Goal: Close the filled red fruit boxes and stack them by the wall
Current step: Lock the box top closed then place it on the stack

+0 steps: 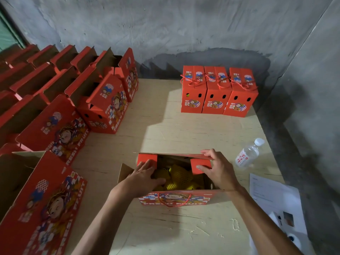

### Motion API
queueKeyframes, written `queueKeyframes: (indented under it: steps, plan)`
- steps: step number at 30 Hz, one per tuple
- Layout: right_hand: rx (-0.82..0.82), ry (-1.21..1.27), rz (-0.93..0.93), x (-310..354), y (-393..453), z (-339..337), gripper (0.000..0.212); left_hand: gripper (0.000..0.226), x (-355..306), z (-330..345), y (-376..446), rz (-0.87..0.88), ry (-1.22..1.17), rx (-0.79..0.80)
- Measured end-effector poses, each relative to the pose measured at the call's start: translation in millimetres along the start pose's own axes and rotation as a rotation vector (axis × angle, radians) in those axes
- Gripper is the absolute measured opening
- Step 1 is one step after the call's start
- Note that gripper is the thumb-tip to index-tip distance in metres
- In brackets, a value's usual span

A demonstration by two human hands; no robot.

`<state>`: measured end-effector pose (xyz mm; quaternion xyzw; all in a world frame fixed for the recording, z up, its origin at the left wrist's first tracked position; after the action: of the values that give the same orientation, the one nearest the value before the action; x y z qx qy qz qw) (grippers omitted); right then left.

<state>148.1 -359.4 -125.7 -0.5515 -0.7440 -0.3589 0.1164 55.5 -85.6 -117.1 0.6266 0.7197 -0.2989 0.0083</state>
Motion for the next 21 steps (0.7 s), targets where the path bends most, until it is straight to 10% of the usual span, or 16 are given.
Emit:
queueKeyframes:
  steps: [5,13,21]
  plan:
    - [0.216,-0.123,-0.201,2.7,-0.1,-5.5,0.074,0.029,-17.2,-23.2,-3.6,0.175,-0.227,-0.243]
    - [0.427,-0.124,-0.277,6.1,-0.5,-4.9,0.078,0.024,-50.5,-66.7,-10.9,0.498,-0.016,-0.590]
    - [0.458,-0.028,-0.159,5.0,5.7,-8.6,0.072,0.107,-10.4,-35.7,72.0,0.090,-0.111,0.099]
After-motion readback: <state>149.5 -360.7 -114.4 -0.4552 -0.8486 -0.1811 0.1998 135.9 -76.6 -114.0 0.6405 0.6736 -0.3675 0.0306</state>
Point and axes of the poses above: each hand's wrist, its own y-axis towards the middle knuckle, its own z-axis out of the palm, x = y × z, the point moved 7 cm from there along y, towards the middle knuckle, and after that the axes turned 13 degrees about -x, right-handed, at the moved point
